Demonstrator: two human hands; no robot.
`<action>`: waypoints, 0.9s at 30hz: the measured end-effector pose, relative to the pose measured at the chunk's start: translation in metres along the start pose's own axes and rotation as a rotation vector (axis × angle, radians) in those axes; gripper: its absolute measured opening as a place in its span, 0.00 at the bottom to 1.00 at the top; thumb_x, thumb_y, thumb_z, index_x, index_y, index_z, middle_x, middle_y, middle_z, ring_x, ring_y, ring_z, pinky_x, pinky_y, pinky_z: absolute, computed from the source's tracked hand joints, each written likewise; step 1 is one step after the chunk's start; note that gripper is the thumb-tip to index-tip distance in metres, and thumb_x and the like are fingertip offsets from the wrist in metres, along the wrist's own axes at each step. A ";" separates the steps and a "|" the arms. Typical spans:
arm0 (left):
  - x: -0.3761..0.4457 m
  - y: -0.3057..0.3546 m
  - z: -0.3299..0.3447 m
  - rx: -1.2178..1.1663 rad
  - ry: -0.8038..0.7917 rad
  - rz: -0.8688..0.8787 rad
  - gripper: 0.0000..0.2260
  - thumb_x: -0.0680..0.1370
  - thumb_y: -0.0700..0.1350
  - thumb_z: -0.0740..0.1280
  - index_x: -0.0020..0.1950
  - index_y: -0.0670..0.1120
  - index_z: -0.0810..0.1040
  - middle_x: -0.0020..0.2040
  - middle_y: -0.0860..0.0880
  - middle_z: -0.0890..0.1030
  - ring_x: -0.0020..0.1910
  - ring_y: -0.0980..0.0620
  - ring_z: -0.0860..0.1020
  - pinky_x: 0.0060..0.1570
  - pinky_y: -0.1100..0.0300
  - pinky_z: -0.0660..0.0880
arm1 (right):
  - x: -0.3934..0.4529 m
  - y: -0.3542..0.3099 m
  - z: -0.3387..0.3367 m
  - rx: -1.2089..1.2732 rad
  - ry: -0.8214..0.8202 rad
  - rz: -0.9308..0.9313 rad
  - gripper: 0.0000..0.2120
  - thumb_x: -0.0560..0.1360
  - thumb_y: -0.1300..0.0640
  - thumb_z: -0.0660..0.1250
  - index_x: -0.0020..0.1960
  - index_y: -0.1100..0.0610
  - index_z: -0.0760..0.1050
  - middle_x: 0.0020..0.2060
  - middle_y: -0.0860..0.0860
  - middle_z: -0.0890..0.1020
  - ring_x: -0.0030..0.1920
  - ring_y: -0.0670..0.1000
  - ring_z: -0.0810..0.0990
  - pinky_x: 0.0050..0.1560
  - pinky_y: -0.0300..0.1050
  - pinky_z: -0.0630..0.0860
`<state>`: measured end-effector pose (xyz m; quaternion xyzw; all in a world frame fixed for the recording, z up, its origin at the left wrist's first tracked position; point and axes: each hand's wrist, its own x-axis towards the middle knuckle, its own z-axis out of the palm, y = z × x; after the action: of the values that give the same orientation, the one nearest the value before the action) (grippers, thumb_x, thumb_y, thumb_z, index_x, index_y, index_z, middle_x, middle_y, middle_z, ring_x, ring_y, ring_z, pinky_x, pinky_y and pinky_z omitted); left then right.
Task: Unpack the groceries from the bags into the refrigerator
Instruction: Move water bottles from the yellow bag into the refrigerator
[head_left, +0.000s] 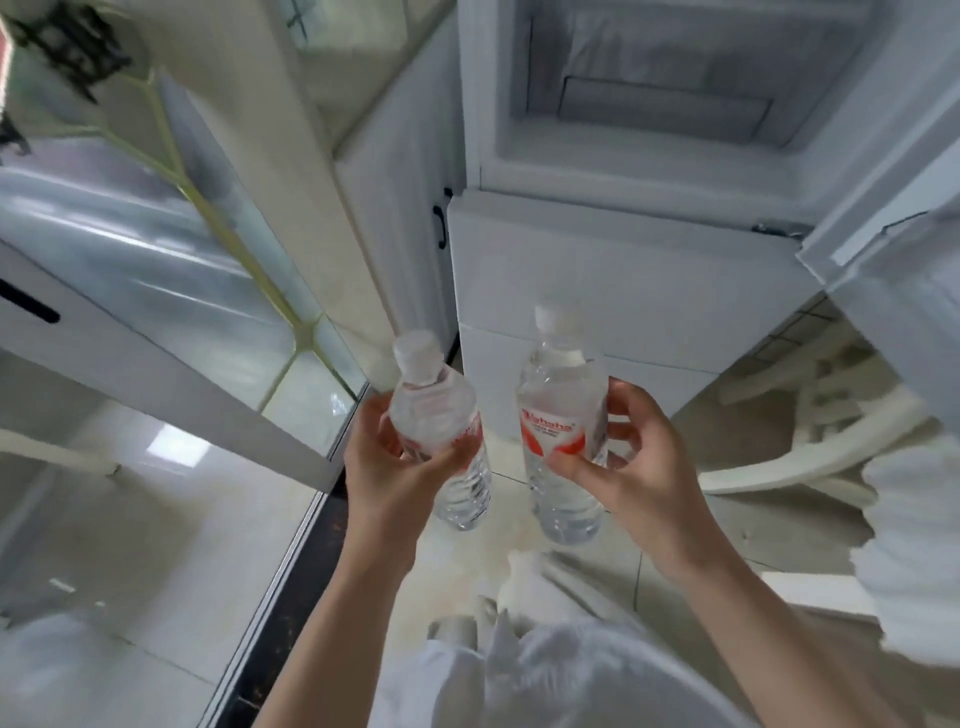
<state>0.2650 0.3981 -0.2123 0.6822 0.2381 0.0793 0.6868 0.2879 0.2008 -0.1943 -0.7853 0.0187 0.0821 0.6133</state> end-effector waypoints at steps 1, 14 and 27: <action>0.012 0.005 0.005 0.006 -0.026 0.011 0.26 0.62 0.32 0.80 0.54 0.47 0.74 0.46 0.48 0.83 0.43 0.57 0.83 0.40 0.67 0.77 | 0.009 -0.004 -0.004 0.007 0.017 -0.006 0.29 0.62 0.56 0.81 0.59 0.45 0.74 0.51 0.41 0.81 0.52 0.43 0.79 0.56 0.49 0.77; 0.166 0.100 0.134 -0.021 -0.227 0.235 0.24 0.63 0.33 0.80 0.52 0.48 0.74 0.44 0.51 0.83 0.44 0.55 0.82 0.38 0.64 0.78 | 0.169 -0.068 -0.073 0.033 0.207 -0.185 0.29 0.62 0.59 0.79 0.61 0.45 0.76 0.51 0.40 0.82 0.51 0.41 0.80 0.51 0.32 0.76; 0.284 0.210 0.244 -0.100 -0.236 0.439 0.26 0.56 0.47 0.81 0.50 0.50 0.76 0.44 0.51 0.84 0.45 0.51 0.82 0.46 0.56 0.79 | 0.313 -0.147 -0.138 0.102 0.362 -0.400 0.26 0.63 0.62 0.79 0.59 0.51 0.78 0.50 0.43 0.84 0.52 0.44 0.81 0.54 0.39 0.76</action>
<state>0.6644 0.3141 -0.0805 0.6873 -0.0019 0.1582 0.7089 0.6302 0.1259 -0.0682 -0.7434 -0.0235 -0.1836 0.6427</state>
